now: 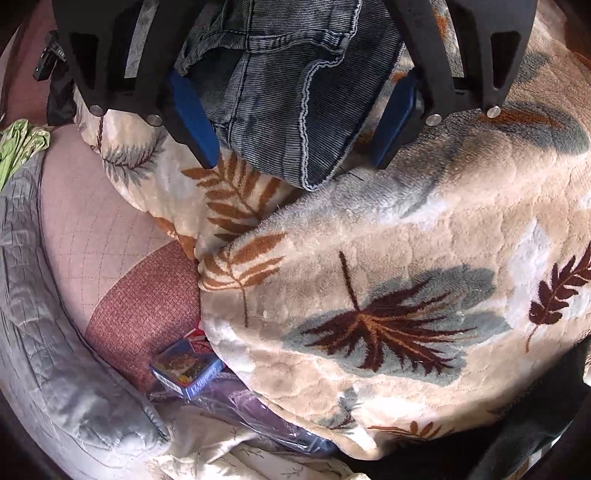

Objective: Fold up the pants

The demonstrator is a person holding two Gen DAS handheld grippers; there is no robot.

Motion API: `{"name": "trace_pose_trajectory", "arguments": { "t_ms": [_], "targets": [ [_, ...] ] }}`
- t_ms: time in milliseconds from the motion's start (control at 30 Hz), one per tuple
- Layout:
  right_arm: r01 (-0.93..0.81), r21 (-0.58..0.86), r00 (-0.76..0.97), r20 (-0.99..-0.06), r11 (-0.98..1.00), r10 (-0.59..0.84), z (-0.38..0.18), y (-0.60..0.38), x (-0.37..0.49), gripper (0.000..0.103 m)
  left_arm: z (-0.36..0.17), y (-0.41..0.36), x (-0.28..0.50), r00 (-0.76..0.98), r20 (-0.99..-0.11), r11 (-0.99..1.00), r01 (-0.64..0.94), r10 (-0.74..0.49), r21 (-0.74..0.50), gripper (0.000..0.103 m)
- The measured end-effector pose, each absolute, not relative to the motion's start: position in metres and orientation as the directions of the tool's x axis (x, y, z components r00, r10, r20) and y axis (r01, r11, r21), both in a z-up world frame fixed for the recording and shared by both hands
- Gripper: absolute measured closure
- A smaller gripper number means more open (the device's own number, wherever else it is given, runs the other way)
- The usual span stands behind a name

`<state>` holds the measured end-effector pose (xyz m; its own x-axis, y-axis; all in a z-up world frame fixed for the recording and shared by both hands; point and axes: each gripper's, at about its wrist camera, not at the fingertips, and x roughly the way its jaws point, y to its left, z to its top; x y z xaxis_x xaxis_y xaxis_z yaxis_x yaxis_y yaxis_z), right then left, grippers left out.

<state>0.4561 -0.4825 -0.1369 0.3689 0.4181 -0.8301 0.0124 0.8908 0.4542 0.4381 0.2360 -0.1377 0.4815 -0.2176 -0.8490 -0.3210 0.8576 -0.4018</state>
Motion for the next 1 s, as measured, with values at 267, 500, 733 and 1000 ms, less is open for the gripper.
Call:
{"name": "trace_pose_trajectory", "arguments": {
  "t_ms": [267, 500, 733, 1000],
  "targets": [
    [0.045, 0.488, 0.388, -0.813, 0.872, 0.435, -0.141, -0.485, 0.463, 0.071, -0.129, 0.226, 0.438, 0.504, -0.816, 0.858, -0.247, -0.282, -0.450, 0.037],
    [0.058, 0.499, 0.397, -0.806, 0.865, 0.438, -0.141, -0.487, 0.463, 0.069, -0.142, 0.225, 0.439, 0.464, -0.821, 0.832, -0.264, -0.334, -0.488, 0.057],
    [0.107, 0.469, 0.452, -0.808, 0.877, 0.377, -0.132, -0.491, 0.469, 0.037, -0.145, 0.234, 0.441, 0.481, -0.804, 0.808, -0.280, -0.348, -0.518, 0.045],
    [0.099, 0.403, 0.440, -0.838, 0.910, 0.323, -0.136, -0.487, 0.470, 0.085, -0.148, 0.223, 0.444, 0.454, -0.846, 0.862, -0.268, -0.281, -0.431, 0.098]
  ]
}}
